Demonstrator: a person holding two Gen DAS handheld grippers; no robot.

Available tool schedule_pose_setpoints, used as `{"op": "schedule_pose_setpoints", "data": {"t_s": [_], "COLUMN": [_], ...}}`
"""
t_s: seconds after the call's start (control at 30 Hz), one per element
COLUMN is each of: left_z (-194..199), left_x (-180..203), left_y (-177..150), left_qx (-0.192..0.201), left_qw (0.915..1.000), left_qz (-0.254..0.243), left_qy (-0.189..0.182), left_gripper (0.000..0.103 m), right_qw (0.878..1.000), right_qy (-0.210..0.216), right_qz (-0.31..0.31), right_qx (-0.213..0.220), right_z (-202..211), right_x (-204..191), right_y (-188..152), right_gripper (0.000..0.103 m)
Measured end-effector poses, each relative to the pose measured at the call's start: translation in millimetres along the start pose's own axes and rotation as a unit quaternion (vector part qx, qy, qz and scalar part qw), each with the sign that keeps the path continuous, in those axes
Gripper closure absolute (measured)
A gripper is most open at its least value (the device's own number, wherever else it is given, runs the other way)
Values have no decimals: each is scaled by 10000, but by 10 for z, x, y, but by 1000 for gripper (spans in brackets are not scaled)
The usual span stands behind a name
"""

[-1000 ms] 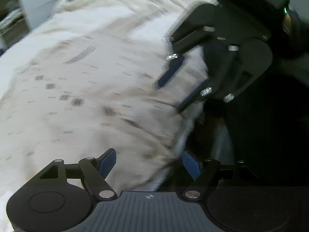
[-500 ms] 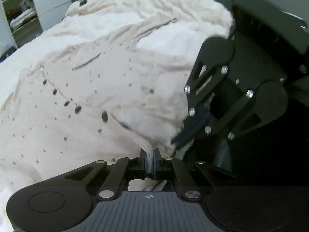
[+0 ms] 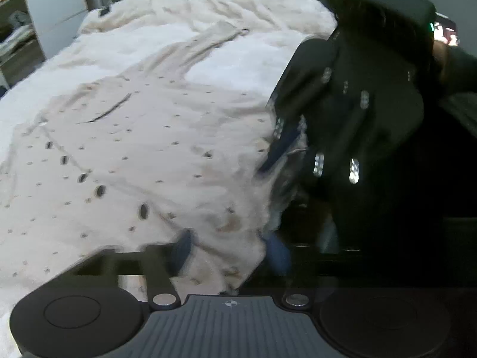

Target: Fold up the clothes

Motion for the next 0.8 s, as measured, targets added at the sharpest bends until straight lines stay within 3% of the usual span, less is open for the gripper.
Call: {"op": "schedule_pose_setpoints", "data": {"t_s": [0.03,0.1,0.13,0.2,0.27,0.43,0.5,0.57,0.7,0.8], "left_z": [12,-22,-63,-85,-76,-48,-41,-8,109,170], "left_x": [-23,-111,-130,-113,-110,-193,-247,-320,-393,-466], "left_y": [-8,-19,-33,-83,-129,-274,-365,-482,-590,-649], "left_qx": [54,56,-27,-174,-234,-374,-516,-667,-652,-591], "left_qw": [10000,9995,9994,9997,9996,9992,9985,9973,9972,9974], "left_qz": [51,319,331,110,15,103,92,109,172,312], "left_qy": [-42,-51,-3,127,174,71,174,300,308,287], "left_gripper": [31,30,30,30,30,26,26,26,26,26], "right_qw": [9994,9877,9767,9405,9225,8956,8930,8967,9268,9274], "right_qy": [-183,-465,-406,-72,307,1033,1062,979,769,408], "right_qz": [-300,-1483,-2099,-3393,-3845,-4277,-4298,-4207,-3455,-3486], "right_qx": [-57,-176,-187,-143,-156,-656,-811,-963,-1253,-1293], "right_z": [54,207,268,370,366,-25,-192,-253,36,377], "right_x": [126,524,683,976,1034,957,915,847,679,791], "right_y": [-83,-367,-520,-870,-1063,-1242,-1255,-1245,-1194,-1380], "right_gripper": [61,61,61,61,61,61,64,101,103,103]}}
Point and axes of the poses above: each gripper's, at about its wrist camera, not at the fingertips, and z roughly against the way its jaws point, x to its right, y to its top, the point moved 4 cm from there along -z, roughly the way its jaws point, and after that the axes turned 10 degrees about -x, right-handed, at the moved point
